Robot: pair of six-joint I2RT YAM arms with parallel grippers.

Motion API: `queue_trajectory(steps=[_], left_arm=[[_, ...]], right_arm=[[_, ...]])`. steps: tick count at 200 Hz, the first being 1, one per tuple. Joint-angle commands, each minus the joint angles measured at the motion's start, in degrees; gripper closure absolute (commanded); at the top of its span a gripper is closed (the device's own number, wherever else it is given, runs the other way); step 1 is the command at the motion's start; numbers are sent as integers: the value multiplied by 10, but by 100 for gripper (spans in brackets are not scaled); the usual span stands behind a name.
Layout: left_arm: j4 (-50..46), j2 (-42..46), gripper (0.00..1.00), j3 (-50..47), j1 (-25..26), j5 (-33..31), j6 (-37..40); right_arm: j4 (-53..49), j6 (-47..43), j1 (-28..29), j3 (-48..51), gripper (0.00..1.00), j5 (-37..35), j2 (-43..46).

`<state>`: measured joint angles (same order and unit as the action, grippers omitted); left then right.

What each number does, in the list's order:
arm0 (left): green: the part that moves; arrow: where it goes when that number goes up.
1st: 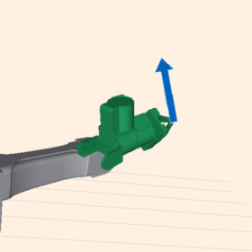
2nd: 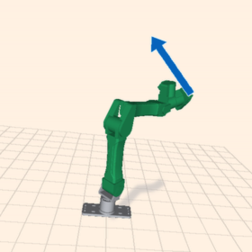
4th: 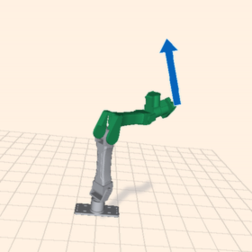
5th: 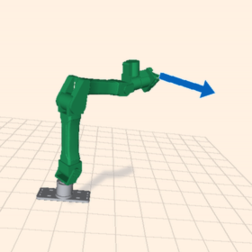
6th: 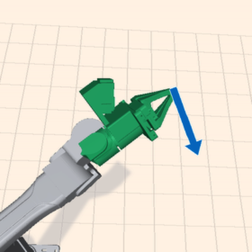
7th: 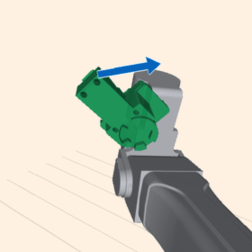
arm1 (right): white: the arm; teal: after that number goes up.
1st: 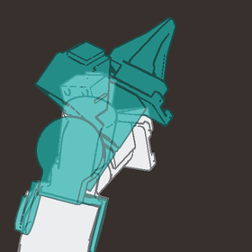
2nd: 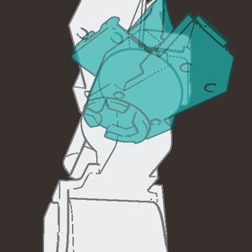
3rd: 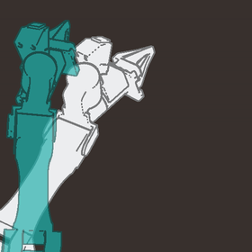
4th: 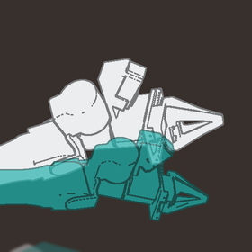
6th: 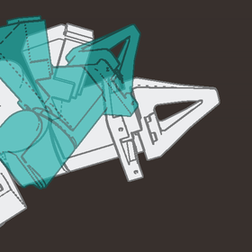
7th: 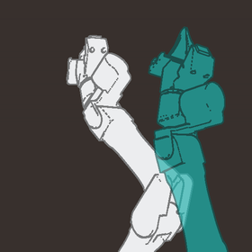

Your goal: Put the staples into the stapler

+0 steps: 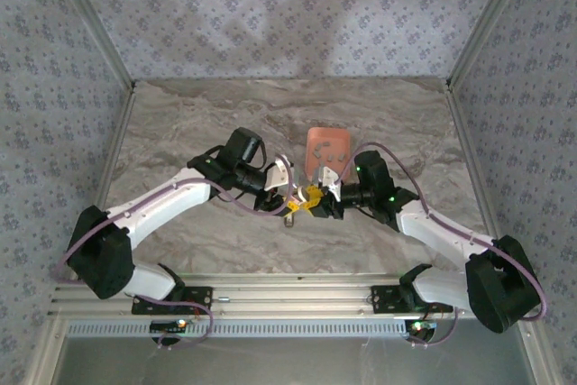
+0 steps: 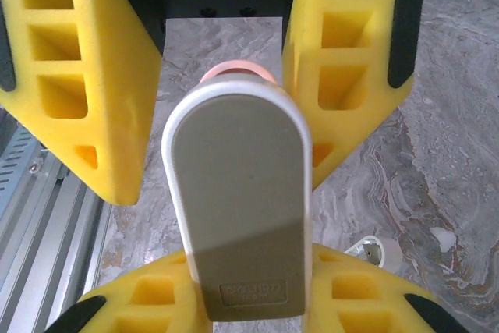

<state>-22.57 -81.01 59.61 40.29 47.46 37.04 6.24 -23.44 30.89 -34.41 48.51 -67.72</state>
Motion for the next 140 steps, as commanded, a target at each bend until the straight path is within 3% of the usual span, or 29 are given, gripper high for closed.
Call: queue_trajectory(steps=[1, 65, 113, 132, 140], left_arm=[[0, -3, 51, 17, 3, 24, 8], [25, 30, 52, -18, -20, 29, -7], [26, 31, 69, -21, -21, 29, -8], [24, 31, 69, -23, -21, 26, -8], [22, 32, 63, -24, -22, 23, -9]], right_arm=[[11, -8, 2, 2, 83, 13, 0], [9, -9, 1, 3, 83, 14, 2], [9, -8, 0, 2, 83, 12, 3], [9, -8, -1, 3, 83, 11, 4], [9, -7, -1, 4, 83, 9, 4]])
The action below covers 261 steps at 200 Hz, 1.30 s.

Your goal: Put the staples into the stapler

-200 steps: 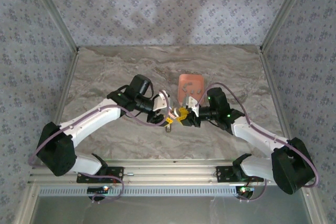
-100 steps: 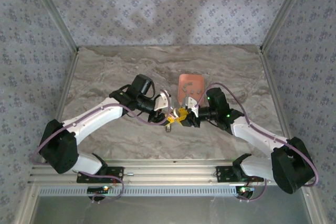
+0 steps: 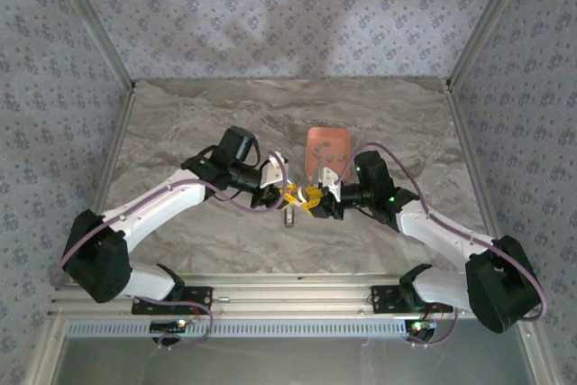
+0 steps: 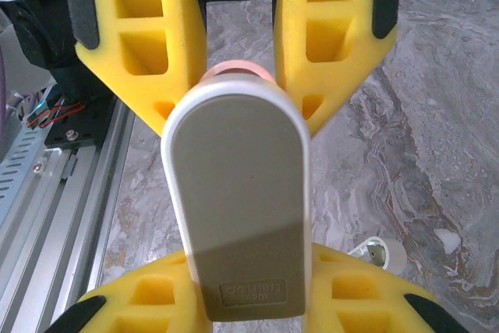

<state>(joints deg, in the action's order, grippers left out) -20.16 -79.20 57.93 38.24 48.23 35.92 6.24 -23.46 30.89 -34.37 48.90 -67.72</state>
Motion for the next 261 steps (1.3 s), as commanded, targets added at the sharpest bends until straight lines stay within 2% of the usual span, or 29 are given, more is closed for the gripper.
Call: queue_trajectory(steps=[1, 7, 39, 59, 95, 102, 112, 119, 128, 143, 170, 198, 261], left_arm=[[-2, 15, 63, -7, -2, 15, 3], [-2, 16, 60, -9, -1, 13, 3], [-10, 17, 61, -11, -2, 7, 4], [-14, 16, 74, -10, -2, 8, 6], [-19, 20, 83, -10, -3, -3, 9], [-23, 22, 83, -9, -2, -7, 11], [-30, 24, 83, -6, -2, -19, 14], [-35, 26, 83, -4, -1, -33, 14], [-43, 27, 83, -1, 1, -52, 16], [-49, 29, 83, 1, 3, -79, 20], [-55, 27, 83, 5, 8, -98, 27], [-60, 25, 83, 8, 13, -116, 29], [-62, 24, 83, 10, 19, -123, 30]], right_arm=[[10, -6, -1, 3, 83, 5, 4], [9, -6, -1, 3, 83, 3, 5], [11, -5, -2, 2, 83, 1, 6], [12, -5, -1, 1, 83, 1, 6], [11, -2, -2, 2, 82, 1, 6], [10, 1, -2, 1, 77, -2, 7], [12, 27, -1, 0, 56, -28, 9], [10, 61, 0, -3, 46, -55, 11], [3, 111, 1, -10, 39, -78, 11], [15, 196, 4, -17, 34, -80, 8], [21, 321, 14, -23, 30, -100, -2], [24, 413, 20, -34, 28, -86, -17], [-13, 442, 18, -47, 28, -113, -24]])
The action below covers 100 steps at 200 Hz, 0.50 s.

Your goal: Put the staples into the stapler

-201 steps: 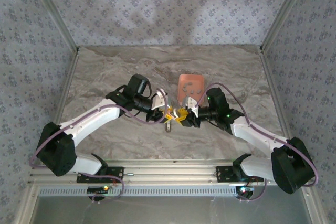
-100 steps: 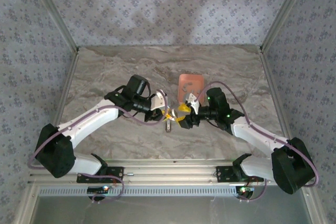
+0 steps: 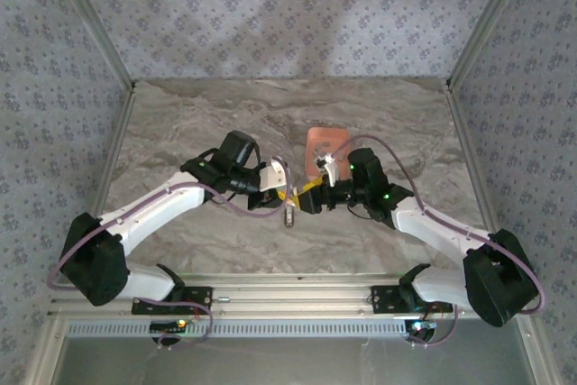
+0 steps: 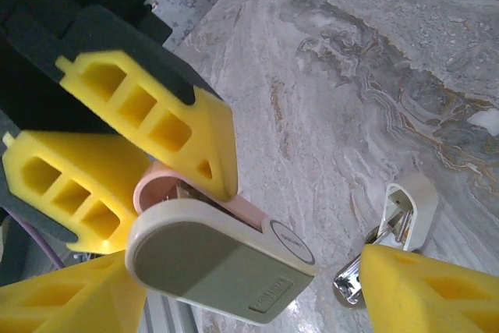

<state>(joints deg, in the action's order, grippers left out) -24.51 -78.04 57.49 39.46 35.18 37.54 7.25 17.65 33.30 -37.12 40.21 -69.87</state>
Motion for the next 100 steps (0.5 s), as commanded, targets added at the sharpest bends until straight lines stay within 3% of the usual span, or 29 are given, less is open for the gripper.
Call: queue_trajectory(steps=[1, 100], left_arm=[[-19, 12, 83, 15, 7, 8, 14], [-24, 18, 83, 15, 9, 9, 16]], right_arm=[[-23, 31, -6, -20, 28, -27, -3], [-47, 50, -97, 55, 32, -49, -6]])
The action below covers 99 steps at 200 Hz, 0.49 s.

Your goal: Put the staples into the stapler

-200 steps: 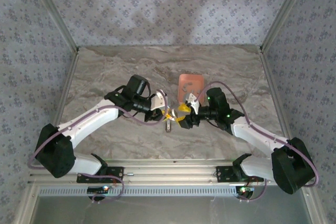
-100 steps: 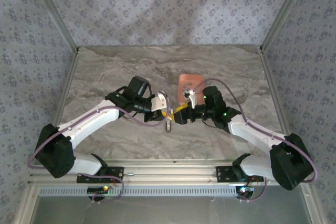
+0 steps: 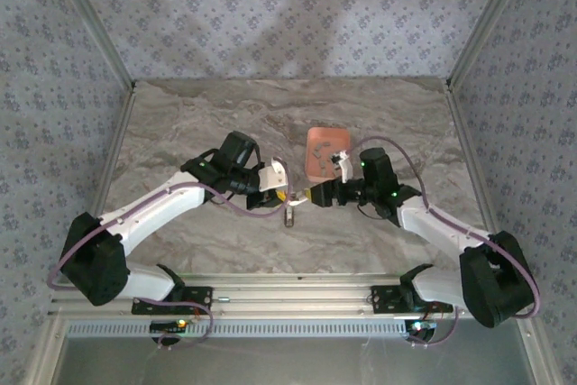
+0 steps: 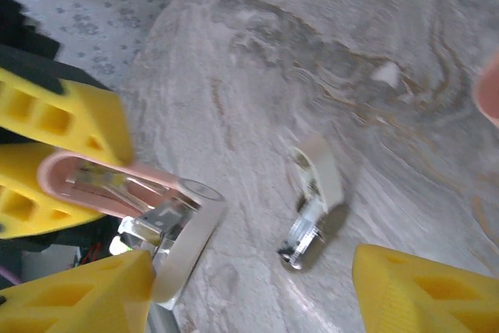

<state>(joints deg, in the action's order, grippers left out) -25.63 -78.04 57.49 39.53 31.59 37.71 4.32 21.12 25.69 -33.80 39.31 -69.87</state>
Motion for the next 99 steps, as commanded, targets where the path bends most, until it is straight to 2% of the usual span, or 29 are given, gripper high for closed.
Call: queue_trajectory(steps=[1, 57, 99], left_arm=[[-13, 18, 83, 15, 8, 44, 14], [-11, 19, 83, 15, 8, 34, 13], [-12, 18, 83, 16, 10, 25, 11]], right_arm=[[-18, 16, -22, 23, 32, -40, -6], [-18, 21, -41, 45, 32, -36, 5], [-13, -43, -33, 62, 34, -49, 92]])
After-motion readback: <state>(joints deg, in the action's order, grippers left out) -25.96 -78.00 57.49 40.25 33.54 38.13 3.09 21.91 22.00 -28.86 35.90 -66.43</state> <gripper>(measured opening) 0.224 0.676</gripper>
